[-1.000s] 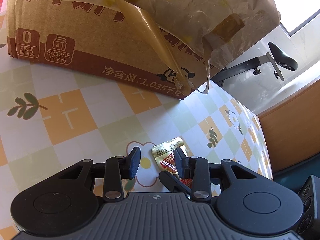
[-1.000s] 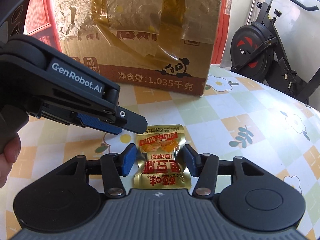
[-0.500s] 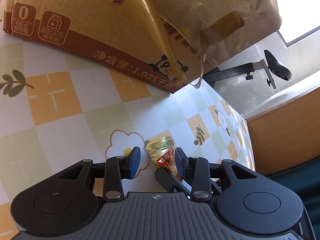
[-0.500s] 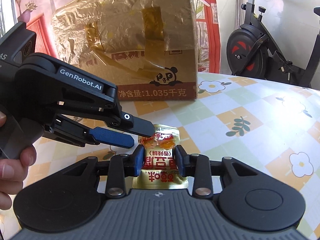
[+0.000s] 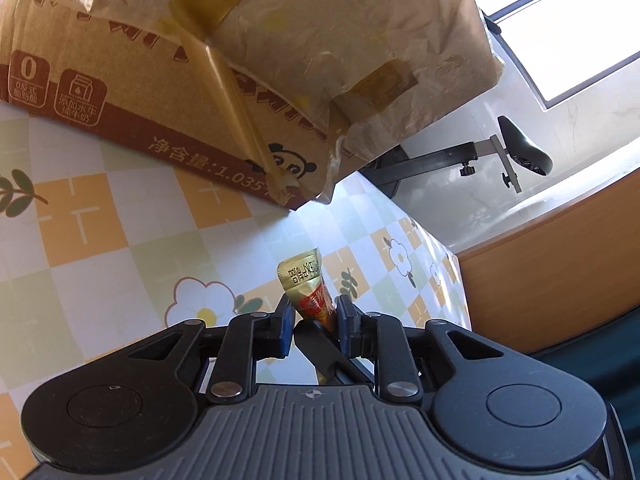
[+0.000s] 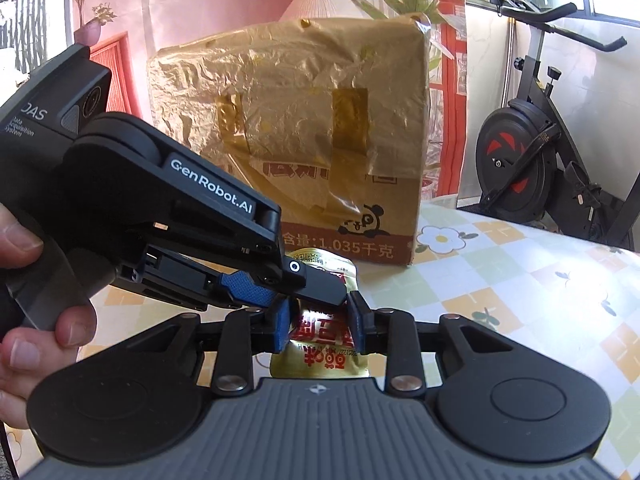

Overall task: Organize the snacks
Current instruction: 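Lift the gold pack over the box and release it inside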

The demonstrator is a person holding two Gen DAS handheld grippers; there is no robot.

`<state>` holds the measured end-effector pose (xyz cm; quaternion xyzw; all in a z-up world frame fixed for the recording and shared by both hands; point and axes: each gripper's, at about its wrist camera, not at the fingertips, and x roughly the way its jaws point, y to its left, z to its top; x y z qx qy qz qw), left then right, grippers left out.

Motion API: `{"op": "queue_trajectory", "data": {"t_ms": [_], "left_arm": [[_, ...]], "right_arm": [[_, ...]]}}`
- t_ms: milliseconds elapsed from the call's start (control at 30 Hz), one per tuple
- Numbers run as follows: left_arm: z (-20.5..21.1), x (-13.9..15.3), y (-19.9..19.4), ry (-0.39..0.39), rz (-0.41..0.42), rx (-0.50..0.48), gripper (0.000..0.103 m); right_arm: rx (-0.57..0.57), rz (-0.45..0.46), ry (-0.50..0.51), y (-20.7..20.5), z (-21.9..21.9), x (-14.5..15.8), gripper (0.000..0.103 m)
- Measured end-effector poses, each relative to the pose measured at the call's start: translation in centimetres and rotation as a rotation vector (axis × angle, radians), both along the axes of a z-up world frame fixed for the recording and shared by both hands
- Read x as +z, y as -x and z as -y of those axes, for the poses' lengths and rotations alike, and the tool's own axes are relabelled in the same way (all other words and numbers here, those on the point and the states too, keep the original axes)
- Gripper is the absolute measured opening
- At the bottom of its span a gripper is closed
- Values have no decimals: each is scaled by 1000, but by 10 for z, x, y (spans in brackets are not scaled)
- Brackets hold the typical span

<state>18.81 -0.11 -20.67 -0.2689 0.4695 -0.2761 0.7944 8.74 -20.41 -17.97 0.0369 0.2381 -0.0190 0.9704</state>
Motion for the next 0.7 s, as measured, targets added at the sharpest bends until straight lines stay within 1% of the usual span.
{"op": "queue_trajectory", "data": {"t_ms": [200,300,367,467,567,633,700], "left_arm": [[-14,53,4,33,126,32,23],[-24,83,4,57,186,59,23],[-29,107,2,71,241,77,23],[-39,138,-8,83,299,104,23],[-42,165,-28,76,347,129,23],[-46,177,-45,65,357,145,23],[-46,181,-63,54,344,164,23]], "right_arm": [[41,89,75,-9,-12,51,31],[72,136,116,-18,-20,79,31],[92,172,151,-26,-25,99,31],[126,219,185,-50,-31,131,31],[151,248,197,-81,-28,154,32],[158,253,193,-105,-24,163,32],[159,246,176,-126,-20,165,33]]}}
